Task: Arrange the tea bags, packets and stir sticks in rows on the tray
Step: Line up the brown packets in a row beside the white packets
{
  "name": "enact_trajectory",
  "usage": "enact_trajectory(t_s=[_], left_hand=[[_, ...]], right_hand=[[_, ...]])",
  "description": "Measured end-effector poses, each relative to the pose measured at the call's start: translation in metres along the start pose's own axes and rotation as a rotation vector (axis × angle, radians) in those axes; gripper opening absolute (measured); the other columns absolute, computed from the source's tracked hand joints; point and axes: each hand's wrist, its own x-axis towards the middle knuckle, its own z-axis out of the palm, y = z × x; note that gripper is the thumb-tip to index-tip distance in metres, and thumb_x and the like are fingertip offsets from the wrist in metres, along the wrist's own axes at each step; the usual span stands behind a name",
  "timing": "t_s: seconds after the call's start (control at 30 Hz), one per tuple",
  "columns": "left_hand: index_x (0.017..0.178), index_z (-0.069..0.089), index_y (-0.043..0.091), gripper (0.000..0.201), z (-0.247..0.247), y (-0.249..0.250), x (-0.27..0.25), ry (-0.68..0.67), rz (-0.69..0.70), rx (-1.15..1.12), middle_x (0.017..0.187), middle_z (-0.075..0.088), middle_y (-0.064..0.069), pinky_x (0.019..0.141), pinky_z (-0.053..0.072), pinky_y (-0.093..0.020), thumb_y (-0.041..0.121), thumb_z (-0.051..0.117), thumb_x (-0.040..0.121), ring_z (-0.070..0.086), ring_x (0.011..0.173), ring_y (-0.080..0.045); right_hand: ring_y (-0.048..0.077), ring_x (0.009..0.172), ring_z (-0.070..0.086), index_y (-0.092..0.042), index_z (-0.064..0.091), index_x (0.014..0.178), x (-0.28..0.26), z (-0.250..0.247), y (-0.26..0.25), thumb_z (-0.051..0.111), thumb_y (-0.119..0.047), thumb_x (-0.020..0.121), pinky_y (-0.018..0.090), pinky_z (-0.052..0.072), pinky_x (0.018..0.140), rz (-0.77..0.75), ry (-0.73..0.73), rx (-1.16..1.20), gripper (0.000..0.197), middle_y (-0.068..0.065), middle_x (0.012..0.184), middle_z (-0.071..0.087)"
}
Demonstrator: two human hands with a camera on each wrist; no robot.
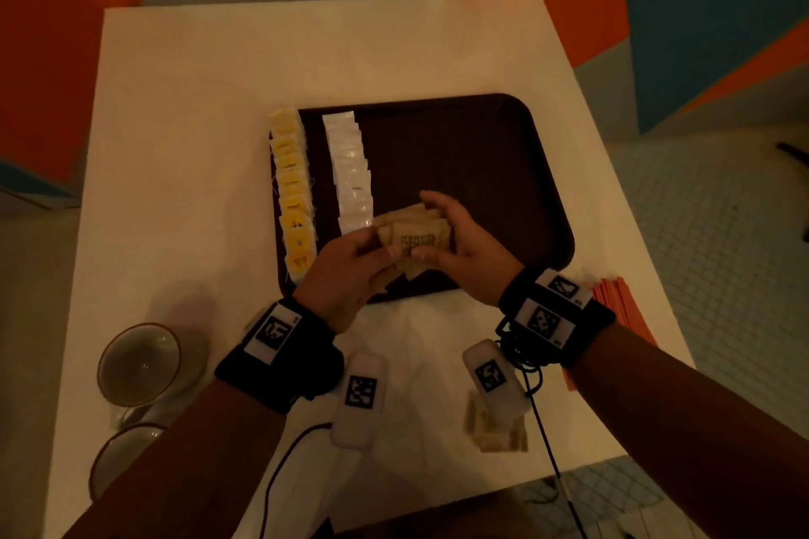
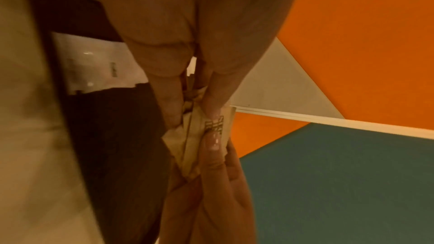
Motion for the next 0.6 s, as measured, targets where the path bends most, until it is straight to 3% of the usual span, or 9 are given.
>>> enact_trajectory(t_s=[0.07,0.17,0.33,0.4,0.5,0.6], left_hand=[[0.121,0.055,0.006,0.031,0.005,0.014,0.025,0.032,0.032,0.031,0.114,0.065,-0.007,0.08,0.056,-0.023,0.004,0.047,0.091,0.065,0.104,-0.019],[0.118,0.056,0.006,0.029,0.008,0.038,0.07,0.068,0.048,0.111,0.111,0.065,-0.007,0.084,0.056,-0.026,0.004,0.05,0.09,0.063,0.103,-0.02],[0.12,0.054,0.006,0.031,0.009,0.064,0.138,0.133,0.037,0.276,0.108,0.062,-0.008,0.081,0.054,-0.028,0.001,0.048,0.09,0.062,0.097,-0.02],[0.119,0.055,0.005,0.03,0.007,0.07,0.16,0.183,0.057,0.428,0.112,0.061,-0.014,0.082,0.053,-0.032,0.003,0.05,0.089,0.06,0.101,-0.025],[0.117,0.059,0.008,0.03,-0.001,0.075,0.185,0.223,0.124,0.705,0.116,0.063,-0.015,0.092,0.05,-0.042,0.008,0.053,0.087,0.06,0.104,-0.026],[0.115,0.061,0.01,0.03,-0.007,0.076,0.201,0.24,0.119,0.781,0.115,0.065,-0.014,0.093,0.05,-0.046,0.009,0.054,0.086,0.061,0.104,-0.028]], right_hand=[[0.018,0.109,0.056,-0.018,0.034,0.132,0.023,-0.01,0.0,0.06,-0.006,0.085,0.031,0.053,0.09,-0.007,0.12,0.061,0.055,0.003,0.119,0.05],[0.011,0.1,0.057,-0.013,0.041,0.127,0.061,-0.028,-0.003,0.058,-0.004,0.086,0.019,0.052,0.083,-0.005,0.196,0.122,0.046,0.003,0.112,0.055],[0.023,0.107,0.054,-0.013,0.037,0.132,0.128,-0.047,0.002,0.046,-0.014,0.094,0.046,0.045,0.101,0.112,0.25,0.24,0.039,0.01,0.116,0.054],[0.028,0.112,0.054,-0.013,0.035,0.135,0.151,-0.054,0.006,0.044,-0.016,0.095,0.049,0.043,0.102,0.159,0.264,0.211,0.041,0.013,0.123,0.053],[0.028,0.117,0.053,-0.013,0.033,0.137,0.175,-0.063,0.008,0.044,-0.015,0.095,0.042,0.044,0.101,0.189,0.252,0.18,0.044,0.016,0.133,0.049],[0.019,0.108,0.054,-0.012,0.03,0.138,0.193,-0.067,0.013,0.047,-0.014,0.094,0.03,0.048,0.09,0.18,0.263,0.09,0.047,0.012,0.129,0.051]])
